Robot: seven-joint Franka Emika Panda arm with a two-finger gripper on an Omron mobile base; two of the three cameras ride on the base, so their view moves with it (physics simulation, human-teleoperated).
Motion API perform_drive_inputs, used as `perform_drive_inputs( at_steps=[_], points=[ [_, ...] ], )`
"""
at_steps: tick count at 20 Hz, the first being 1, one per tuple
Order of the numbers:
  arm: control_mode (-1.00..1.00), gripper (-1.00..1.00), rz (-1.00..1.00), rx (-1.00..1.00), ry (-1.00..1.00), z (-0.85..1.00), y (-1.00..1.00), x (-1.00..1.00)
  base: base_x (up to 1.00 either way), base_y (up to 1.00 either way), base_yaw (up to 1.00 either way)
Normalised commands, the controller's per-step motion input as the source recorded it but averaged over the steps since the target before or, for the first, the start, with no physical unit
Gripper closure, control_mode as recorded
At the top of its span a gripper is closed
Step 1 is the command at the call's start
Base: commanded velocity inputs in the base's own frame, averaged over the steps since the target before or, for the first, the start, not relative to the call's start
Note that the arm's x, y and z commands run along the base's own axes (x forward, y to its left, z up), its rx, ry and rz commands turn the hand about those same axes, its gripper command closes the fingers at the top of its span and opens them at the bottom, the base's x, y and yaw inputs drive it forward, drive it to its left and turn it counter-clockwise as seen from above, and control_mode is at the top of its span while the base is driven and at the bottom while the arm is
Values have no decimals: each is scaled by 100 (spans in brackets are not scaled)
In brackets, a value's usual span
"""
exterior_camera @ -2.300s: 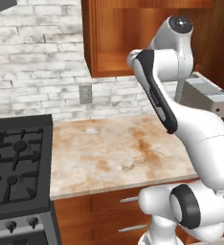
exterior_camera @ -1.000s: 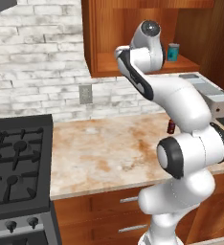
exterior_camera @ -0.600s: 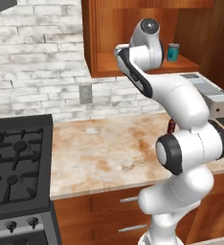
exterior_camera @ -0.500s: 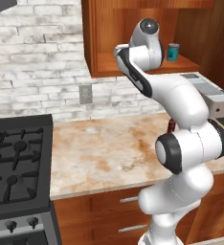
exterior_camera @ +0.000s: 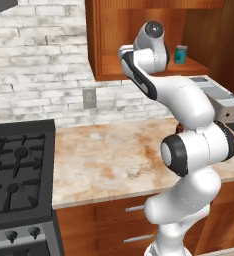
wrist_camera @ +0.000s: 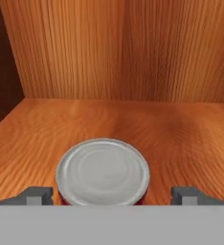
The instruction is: Restock the canned food cabinet by taking the new fresh canned food from the counter and placing it in the cabinet. Then, take the old canned food from the cabinet and place it on the counter.
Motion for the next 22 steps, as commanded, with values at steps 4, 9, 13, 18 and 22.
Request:
perform_drive_inputs(
  at_steps=[4, 9, 13, 18, 22],
  points=[
    [-100, -100, 0, 1, -24, 21, -3, -50, 0, 0, 0],
    [-100, -100, 0, 2, -20, 45, -26, -99, 0, 0, 0],
    [-100, -100, -6, 8, 7, 16, -98, -86, 0, 0, 0],
    [-100, -100, -9, 4, 17, 4, -93, -28, 0, 0, 0],
    [-100, -100, 0, 0, 1, 0, -19, 0, 0, 0, 0]
  ],
)
